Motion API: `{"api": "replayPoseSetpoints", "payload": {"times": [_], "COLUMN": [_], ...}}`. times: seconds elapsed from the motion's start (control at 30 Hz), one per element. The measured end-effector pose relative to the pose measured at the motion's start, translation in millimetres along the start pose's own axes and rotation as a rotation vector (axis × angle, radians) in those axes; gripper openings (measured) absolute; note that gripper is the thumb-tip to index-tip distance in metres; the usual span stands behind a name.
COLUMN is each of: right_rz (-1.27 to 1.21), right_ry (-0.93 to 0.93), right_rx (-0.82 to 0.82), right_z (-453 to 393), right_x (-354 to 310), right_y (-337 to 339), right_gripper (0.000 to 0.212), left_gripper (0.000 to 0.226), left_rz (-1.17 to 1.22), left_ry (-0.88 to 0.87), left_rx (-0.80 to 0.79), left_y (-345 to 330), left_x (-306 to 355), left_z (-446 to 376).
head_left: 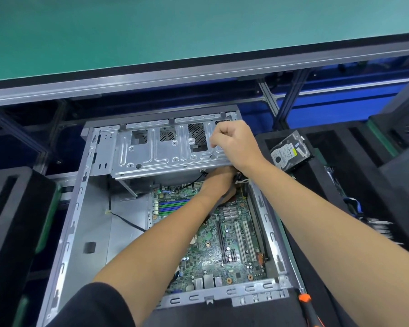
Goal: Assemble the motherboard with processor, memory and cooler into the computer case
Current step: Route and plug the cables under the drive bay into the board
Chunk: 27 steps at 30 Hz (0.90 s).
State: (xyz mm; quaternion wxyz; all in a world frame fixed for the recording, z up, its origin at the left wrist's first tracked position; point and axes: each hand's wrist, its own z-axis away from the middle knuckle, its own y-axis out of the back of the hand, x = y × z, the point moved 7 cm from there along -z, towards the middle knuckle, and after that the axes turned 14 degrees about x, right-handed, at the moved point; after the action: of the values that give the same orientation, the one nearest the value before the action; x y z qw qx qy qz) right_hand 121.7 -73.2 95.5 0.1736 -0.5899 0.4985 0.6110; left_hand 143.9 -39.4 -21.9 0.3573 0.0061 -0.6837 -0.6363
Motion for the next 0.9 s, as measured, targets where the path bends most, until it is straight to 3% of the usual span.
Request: {"api": "replayPoseSetpoints", "payload": {"times": [0.13,0.23,0.37,0.47,0.9], "right_rz": [0.008,0.014,0.017,0.017,0.028], "right_ry": [0.003,0.003,0.007,0.014,0.024], "right_rx": [0.010,0.009,0.010,0.011,0.014], "right_z": [0,1,1,1,-1], "right_x": [-1,-2,-4,-4,-1], "right_y": [0,1,1,1,1], "right_gripper": [0.033,0.032,0.031,0.031,0.028], "left_gripper": [0.030,0.039,0.017,0.029,0.017], "left_rz": [-0.023,0.039,0.150,0.166,0.040], "left_ry": [-0.043,0.069,0.129,0.189,0.083], "left_rx": [0.004,-0.027,-0.015,-0.044,-0.080], "left_y": [5,3,3,-2,3], "left_x": [4,-2,-5,-8,2], "left_z": [7,4,8,8,8]}}
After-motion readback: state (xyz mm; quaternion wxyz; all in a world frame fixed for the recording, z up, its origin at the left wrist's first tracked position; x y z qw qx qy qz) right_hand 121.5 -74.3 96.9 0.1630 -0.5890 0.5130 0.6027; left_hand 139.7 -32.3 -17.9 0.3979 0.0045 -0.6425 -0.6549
